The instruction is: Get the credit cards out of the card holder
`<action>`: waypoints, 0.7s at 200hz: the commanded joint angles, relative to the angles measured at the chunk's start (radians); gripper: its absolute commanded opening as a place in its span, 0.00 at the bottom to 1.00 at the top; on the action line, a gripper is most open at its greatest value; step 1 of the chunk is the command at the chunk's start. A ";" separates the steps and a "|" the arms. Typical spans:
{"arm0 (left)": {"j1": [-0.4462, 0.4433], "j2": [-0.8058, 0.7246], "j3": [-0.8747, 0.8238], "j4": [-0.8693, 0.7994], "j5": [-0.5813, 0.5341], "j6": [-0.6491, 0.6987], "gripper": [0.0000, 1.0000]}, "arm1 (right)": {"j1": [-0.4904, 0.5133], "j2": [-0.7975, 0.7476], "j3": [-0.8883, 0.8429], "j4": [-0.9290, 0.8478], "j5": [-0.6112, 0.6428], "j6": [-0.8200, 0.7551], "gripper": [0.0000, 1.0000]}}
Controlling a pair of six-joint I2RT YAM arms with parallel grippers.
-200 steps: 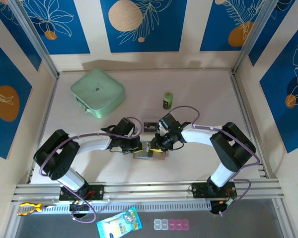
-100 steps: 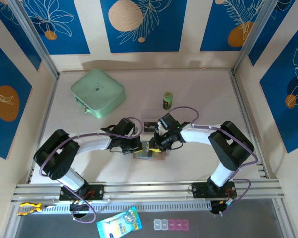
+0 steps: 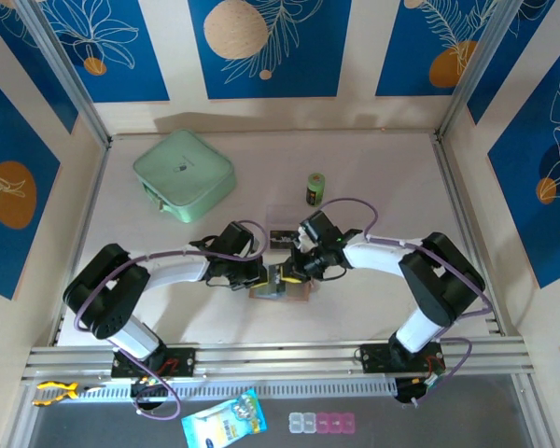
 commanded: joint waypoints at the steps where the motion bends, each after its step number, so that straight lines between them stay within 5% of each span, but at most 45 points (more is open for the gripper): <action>1: -0.005 0.007 0.002 -0.054 -0.021 0.008 0.03 | -0.017 -0.038 -0.018 -0.081 0.023 -0.032 0.08; 58: -0.006 -0.012 0.011 -0.055 -0.009 0.003 0.04 | -0.046 -0.119 0.023 -0.219 0.066 -0.159 0.04; 123: -0.005 -0.073 0.026 -0.057 -0.011 -0.011 0.11 | -0.080 -0.189 0.124 -0.361 0.097 -0.507 0.02; 140: -0.004 -0.099 0.027 -0.105 -0.061 0.008 0.24 | -0.083 -0.188 0.171 -0.424 0.108 -0.628 0.02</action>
